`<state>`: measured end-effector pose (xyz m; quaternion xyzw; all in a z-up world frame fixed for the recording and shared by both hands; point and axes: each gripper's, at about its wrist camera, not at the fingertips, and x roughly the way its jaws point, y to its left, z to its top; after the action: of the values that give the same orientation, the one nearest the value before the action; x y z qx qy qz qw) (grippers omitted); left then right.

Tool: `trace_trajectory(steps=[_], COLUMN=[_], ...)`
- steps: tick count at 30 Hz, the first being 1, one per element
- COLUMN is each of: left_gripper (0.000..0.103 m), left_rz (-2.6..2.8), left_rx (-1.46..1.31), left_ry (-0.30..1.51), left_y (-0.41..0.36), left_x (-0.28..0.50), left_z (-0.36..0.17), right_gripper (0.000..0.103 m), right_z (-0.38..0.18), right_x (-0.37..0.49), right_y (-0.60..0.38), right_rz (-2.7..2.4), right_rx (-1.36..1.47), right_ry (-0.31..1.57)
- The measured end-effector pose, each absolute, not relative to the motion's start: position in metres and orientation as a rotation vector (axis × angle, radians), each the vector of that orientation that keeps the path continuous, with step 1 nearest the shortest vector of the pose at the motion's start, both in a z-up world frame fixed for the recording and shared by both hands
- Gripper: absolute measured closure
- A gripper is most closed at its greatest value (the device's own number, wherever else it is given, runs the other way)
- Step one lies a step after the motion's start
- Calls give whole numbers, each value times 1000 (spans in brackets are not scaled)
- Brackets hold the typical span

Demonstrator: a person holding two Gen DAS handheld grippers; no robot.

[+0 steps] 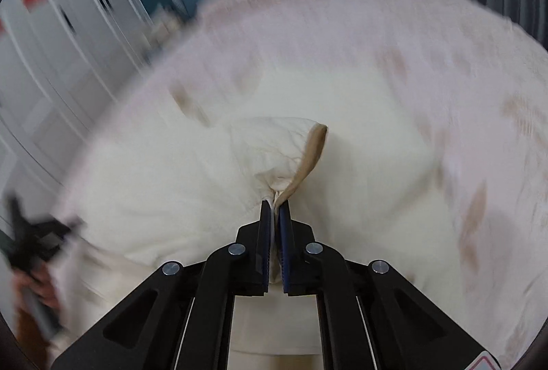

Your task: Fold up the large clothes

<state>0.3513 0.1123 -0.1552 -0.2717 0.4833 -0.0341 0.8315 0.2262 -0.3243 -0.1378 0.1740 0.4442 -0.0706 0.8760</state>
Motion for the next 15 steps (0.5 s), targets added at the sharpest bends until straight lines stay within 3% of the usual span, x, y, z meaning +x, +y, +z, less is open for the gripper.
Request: trace_trajectory(steps=[6,8,10,15], left_gripper=[93,84,67,59], left_rz=[-37,-14,28,29], left_rx=[-434,-406,-345,-183], left_ry=[1031,1013,951,810], left_y=[93,96,101,78], left_x=[349,342,327,323], left_z=[-155,-141,-117,-66], right_gripper=[91,83,81,78], right_z=[-141,-130,-112,-71], right_x=[232,225,211,207], right_y=[-311,-314,-318,-308], right_rz=[-198,-223,-265,-250], right_rx=[230,235,266,303], right_ry=[947,936,888,778])
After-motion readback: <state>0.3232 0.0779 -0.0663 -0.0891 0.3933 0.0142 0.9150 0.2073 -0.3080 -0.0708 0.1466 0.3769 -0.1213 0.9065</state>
